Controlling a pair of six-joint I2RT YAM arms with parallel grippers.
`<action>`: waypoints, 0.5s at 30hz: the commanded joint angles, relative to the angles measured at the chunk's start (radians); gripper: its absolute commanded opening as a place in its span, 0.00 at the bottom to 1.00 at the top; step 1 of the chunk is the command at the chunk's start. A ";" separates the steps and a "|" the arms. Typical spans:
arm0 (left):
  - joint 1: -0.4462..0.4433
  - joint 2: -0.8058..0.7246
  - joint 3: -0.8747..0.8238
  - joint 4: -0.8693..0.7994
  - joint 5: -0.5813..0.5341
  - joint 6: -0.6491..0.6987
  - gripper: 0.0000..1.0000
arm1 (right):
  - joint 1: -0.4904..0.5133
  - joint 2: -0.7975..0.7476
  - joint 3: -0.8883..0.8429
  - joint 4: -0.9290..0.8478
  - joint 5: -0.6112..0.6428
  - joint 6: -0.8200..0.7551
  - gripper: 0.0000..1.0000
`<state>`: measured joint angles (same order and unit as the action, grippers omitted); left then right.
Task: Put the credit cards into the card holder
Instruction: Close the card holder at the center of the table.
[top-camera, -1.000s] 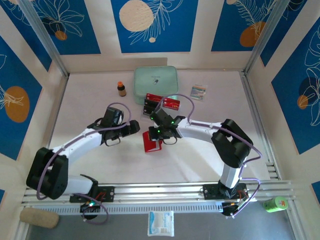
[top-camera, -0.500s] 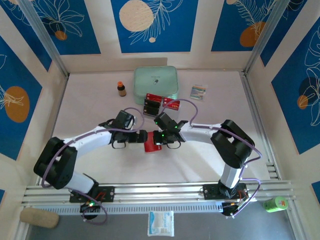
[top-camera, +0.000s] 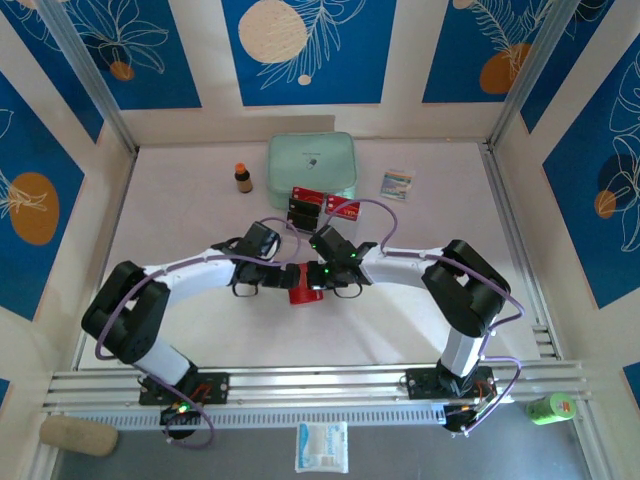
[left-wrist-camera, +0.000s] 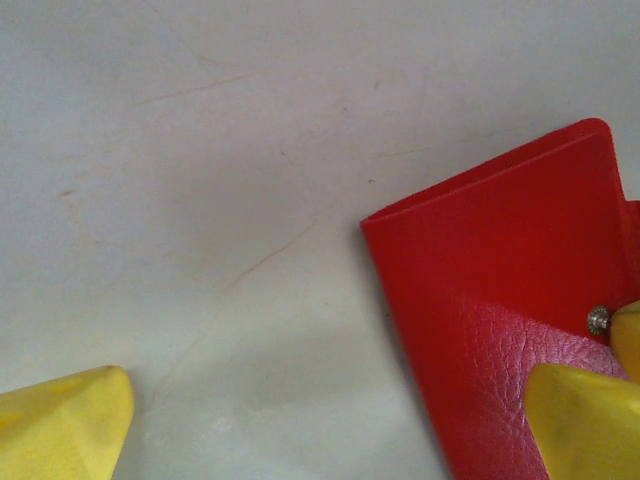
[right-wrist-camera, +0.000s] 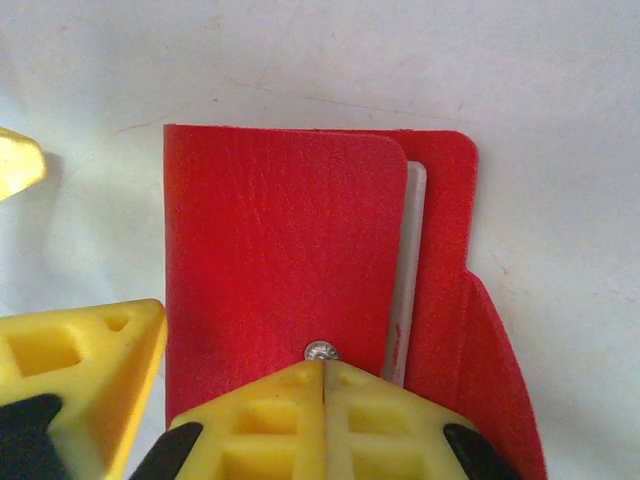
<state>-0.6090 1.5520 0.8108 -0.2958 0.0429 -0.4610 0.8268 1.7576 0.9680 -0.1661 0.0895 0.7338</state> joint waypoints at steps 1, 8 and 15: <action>-0.012 0.015 0.012 0.021 -0.009 0.024 1.00 | -0.001 -0.009 -0.027 -0.015 -0.017 0.018 0.00; -0.032 0.037 -0.001 0.018 -0.035 0.041 1.00 | -0.005 -0.013 -0.032 -0.009 -0.022 0.022 0.00; -0.052 0.056 0.001 -0.032 -0.113 0.055 1.00 | -0.029 -0.070 -0.034 -0.018 -0.046 0.023 0.00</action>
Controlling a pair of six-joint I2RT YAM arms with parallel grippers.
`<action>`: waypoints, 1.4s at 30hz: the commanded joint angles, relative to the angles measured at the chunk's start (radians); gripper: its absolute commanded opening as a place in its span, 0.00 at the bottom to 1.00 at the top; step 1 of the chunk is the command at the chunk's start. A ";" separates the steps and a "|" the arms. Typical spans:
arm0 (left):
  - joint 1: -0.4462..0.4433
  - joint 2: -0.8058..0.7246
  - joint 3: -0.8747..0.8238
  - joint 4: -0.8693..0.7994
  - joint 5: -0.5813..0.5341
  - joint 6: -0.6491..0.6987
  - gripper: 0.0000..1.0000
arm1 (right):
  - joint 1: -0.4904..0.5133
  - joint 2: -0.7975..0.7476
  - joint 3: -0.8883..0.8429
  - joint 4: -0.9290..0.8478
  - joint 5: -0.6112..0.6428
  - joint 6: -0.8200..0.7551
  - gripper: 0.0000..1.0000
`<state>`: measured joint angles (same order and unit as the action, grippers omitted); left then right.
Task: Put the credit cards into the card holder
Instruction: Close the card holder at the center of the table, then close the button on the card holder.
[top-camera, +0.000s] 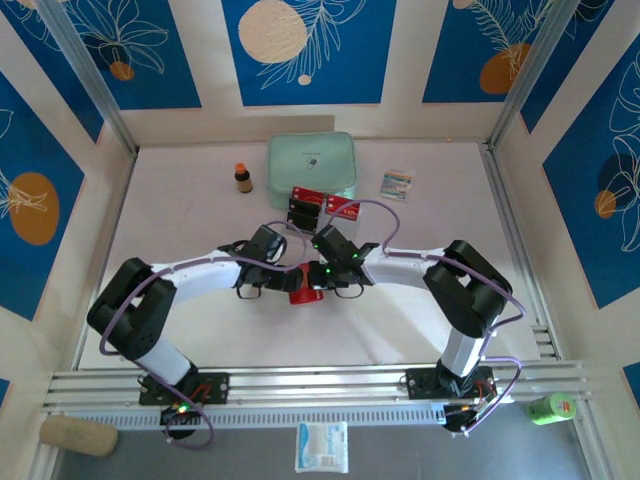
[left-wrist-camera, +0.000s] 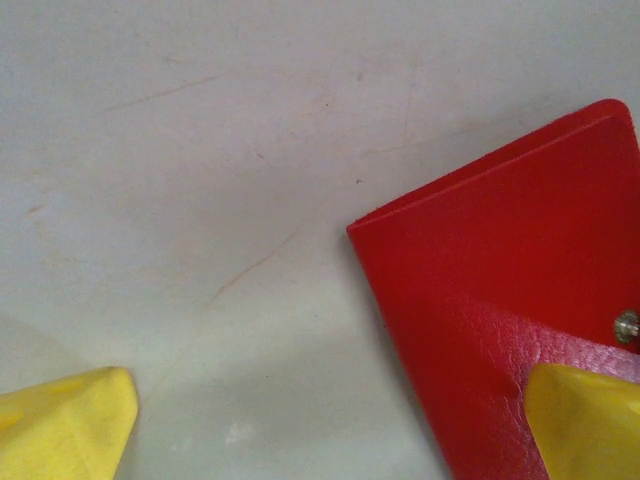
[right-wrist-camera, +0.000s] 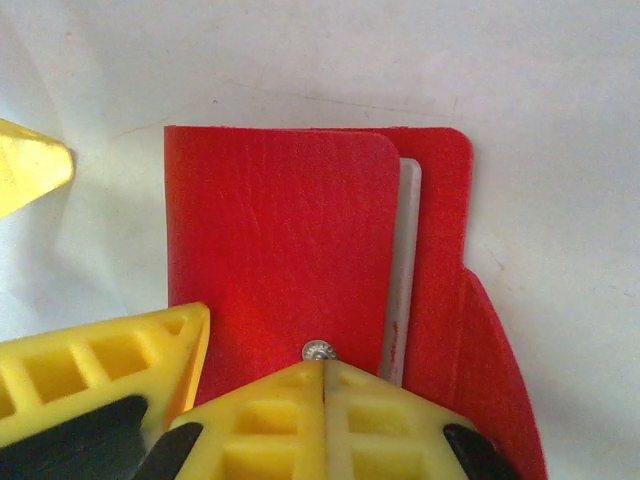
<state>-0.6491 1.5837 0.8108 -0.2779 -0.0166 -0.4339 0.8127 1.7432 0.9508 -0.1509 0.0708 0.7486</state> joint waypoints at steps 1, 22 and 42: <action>-0.015 0.025 -0.001 -0.055 -0.061 0.029 1.00 | -0.022 -0.074 -0.017 -0.040 -0.028 0.005 0.00; -0.047 0.055 -0.018 -0.085 -0.112 0.046 1.00 | -0.108 -0.109 0.048 -0.161 -0.083 -0.072 0.18; -0.047 0.056 -0.016 -0.075 -0.108 0.044 1.00 | -0.119 -0.072 0.051 -0.171 -0.058 -0.085 0.18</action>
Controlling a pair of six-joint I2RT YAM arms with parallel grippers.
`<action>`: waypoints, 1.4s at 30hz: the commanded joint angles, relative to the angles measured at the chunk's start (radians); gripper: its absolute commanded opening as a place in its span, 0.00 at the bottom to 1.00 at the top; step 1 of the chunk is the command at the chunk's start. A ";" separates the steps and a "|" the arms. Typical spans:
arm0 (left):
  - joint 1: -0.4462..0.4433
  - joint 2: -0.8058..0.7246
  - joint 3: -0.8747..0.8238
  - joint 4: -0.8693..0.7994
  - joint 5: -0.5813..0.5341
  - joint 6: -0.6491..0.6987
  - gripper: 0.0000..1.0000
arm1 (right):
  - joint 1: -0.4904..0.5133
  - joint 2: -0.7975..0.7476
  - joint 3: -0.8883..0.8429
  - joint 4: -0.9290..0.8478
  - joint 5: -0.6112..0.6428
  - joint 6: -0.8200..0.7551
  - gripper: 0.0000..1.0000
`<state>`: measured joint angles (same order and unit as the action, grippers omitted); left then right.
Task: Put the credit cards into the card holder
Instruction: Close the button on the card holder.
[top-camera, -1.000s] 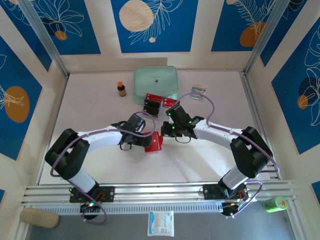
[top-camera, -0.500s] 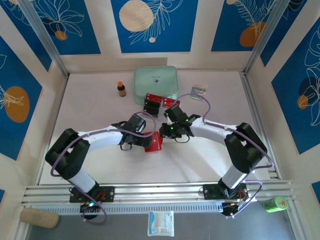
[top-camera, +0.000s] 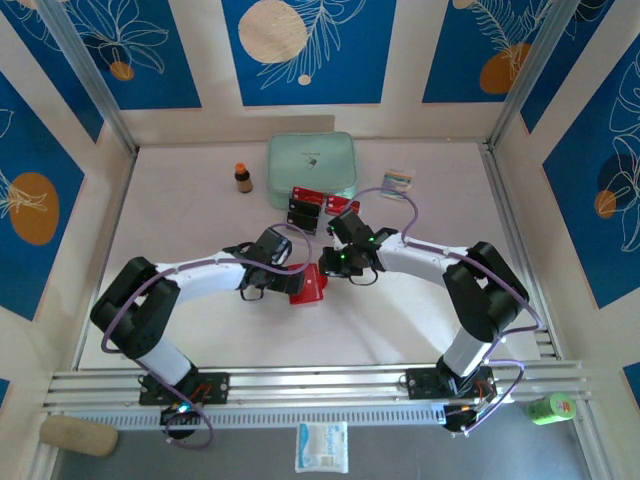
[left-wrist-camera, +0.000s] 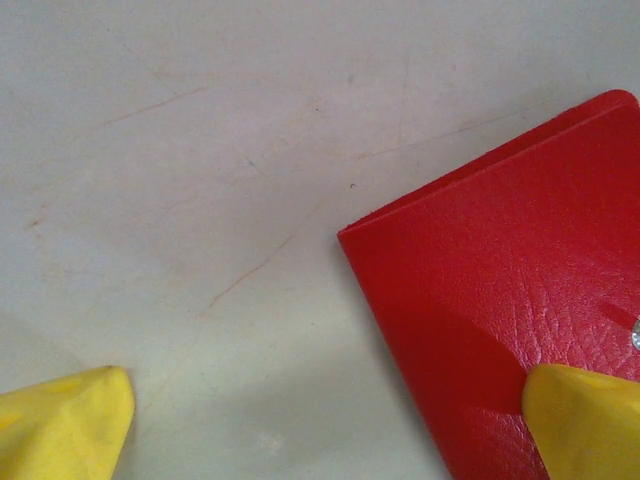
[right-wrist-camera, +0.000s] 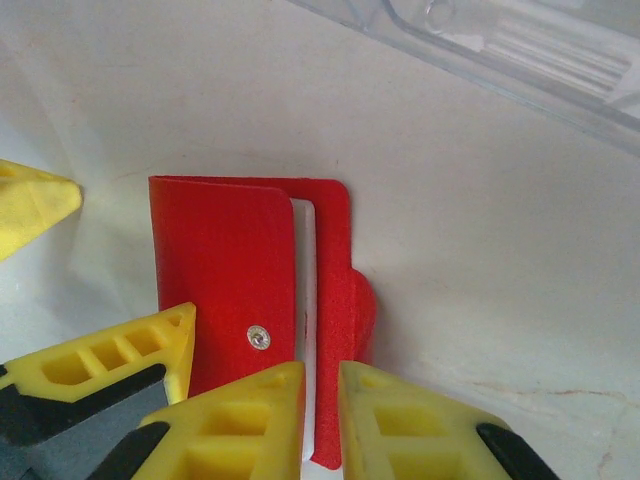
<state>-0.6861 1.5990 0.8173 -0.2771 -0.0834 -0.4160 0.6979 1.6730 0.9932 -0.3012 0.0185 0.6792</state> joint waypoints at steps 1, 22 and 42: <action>-0.010 0.040 -0.023 -0.075 -0.041 0.026 1.00 | -0.005 -0.009 0.006 -0.021 -0.005 -0.015 0.18; -0.010 0.041 -0.022 -0.072 -0.036 0.023 1.00 | -0.009 -0.001 0.028 -0.049 -0.009 -0.033 0.24; -0.010 0.041 -0.027 -0.063 -0.035 0.019 1.00 | -0.018 0.003 0.016 0.007 -0.091 -0.022 0.00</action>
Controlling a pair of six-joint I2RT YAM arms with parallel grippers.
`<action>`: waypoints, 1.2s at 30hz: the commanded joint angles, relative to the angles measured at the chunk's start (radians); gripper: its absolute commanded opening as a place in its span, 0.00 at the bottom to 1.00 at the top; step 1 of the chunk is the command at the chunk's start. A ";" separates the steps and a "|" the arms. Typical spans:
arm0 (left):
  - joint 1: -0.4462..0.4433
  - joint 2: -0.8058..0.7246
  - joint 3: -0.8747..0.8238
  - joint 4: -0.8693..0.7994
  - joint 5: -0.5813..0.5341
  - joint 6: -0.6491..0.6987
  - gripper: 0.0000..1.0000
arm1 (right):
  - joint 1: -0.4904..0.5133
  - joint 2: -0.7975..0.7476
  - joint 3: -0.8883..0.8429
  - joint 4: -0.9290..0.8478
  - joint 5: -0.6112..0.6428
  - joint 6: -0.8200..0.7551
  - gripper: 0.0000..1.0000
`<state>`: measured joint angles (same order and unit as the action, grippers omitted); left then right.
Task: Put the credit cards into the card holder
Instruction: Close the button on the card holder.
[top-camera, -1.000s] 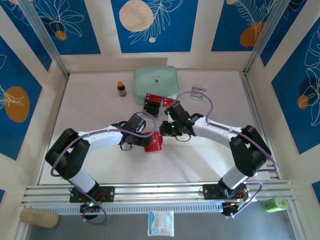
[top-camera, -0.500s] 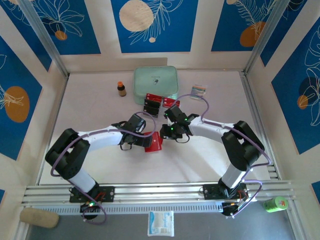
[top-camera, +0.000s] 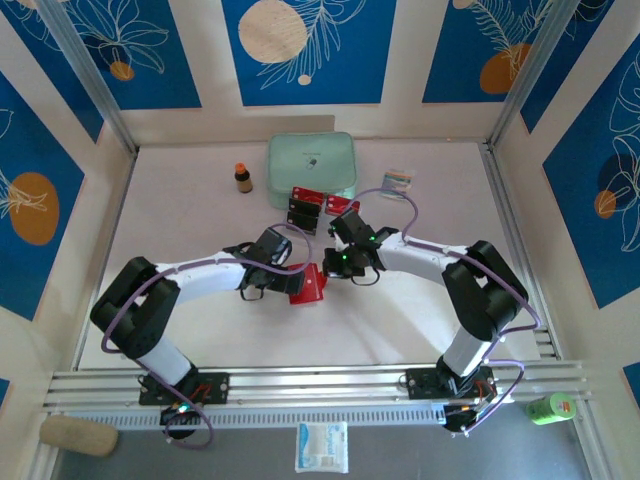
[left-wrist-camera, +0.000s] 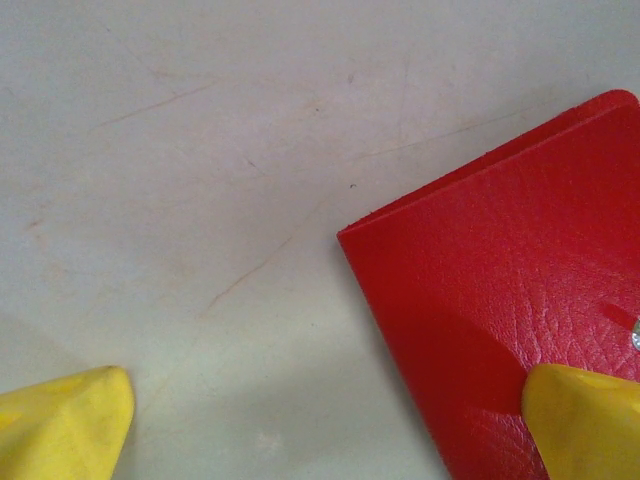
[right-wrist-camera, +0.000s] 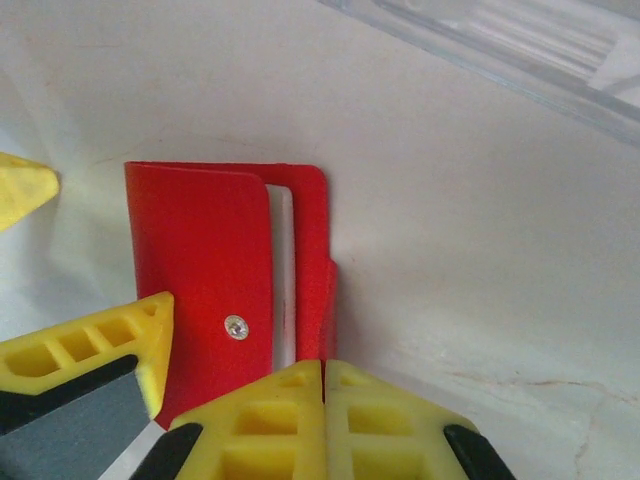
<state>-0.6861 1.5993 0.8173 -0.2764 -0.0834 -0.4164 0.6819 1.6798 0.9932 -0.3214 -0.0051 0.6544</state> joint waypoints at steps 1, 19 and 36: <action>-0.010 0.040 -0.029 -0.062 -0.033 0.019 1.00 | -0.001 -0.006 0.016 0.034 -0.080 0.008 0.00; -0.010 0.032 -0.040 -0.052 -0.032 0.013 1.00 | 0.068 0.100 0.071 0.084 -0.118 0.051 0.00; -0.010 0.034 -0.043 -0.047 -0.029 0.013 1.00 | 0.079 0.133 0.062 0.098 -0.129 0.059 0.00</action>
<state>-0.6861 1.5993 0.8135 -0.2691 -0.0830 -0.4164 0.7471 1.7912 1.0412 -0.2291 -0.0948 0.7071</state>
